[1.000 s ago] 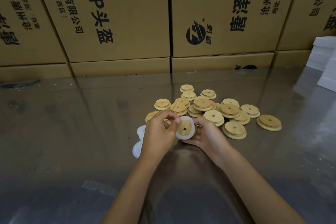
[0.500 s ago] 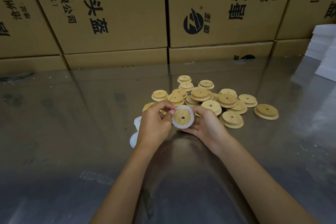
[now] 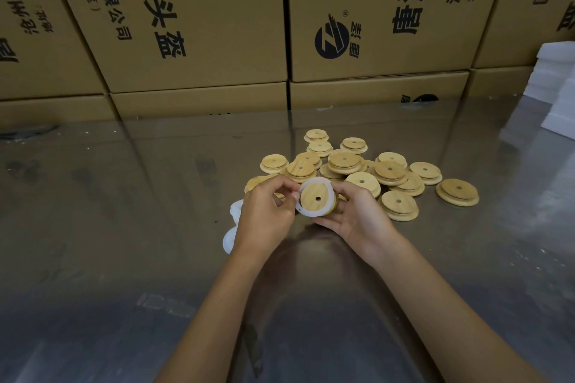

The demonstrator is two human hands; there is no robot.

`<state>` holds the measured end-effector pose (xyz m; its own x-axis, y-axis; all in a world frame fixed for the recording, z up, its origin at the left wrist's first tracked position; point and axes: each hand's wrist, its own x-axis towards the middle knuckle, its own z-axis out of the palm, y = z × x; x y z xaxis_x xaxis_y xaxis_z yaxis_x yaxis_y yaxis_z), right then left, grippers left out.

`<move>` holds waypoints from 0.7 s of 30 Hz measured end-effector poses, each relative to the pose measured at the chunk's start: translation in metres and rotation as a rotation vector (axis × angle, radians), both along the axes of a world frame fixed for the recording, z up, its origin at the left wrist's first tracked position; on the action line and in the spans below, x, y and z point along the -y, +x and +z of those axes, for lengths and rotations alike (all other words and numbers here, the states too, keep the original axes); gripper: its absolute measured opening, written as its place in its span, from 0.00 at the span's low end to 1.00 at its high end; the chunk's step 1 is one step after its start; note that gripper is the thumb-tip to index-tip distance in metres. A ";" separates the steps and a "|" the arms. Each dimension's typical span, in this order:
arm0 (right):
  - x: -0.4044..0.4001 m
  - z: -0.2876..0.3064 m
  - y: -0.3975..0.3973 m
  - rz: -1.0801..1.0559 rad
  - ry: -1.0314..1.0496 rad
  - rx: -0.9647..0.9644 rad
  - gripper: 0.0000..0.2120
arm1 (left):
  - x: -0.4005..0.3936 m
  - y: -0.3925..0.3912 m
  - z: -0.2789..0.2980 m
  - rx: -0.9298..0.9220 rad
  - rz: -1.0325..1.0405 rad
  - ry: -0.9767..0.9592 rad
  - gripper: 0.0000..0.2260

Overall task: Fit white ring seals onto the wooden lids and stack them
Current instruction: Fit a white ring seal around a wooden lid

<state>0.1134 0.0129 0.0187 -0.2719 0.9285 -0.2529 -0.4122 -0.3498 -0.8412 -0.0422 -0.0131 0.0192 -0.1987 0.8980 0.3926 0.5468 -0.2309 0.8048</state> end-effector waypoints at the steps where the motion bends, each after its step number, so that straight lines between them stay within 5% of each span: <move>1: 0.000 0.000 0.000 -0.004 -0.002 -0.003 0.14 | 0.000 0.000 0.000 -0.005 0.003 -0.007 0.07; 9: 0.000 0.001 0.000 -0.015 0.006 0.045 0.13 | 0.002 0.003 -0.002 -0.075 -0.006 0.090 0.14; 21: 0.000 0.002 0.001 0.021 0.048 0.107 0.15 | 0.003 0.006 -0.003 -0.097 0.000 0.108 0.10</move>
<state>0.1142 0.0124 0.0202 -0.2655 0.9345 -0.2372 -0.3122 -0.3161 -0.8959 -0.0357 -0.0163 0.0164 -0.1555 0.8495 0.5041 0.6207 -0.3130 0.7189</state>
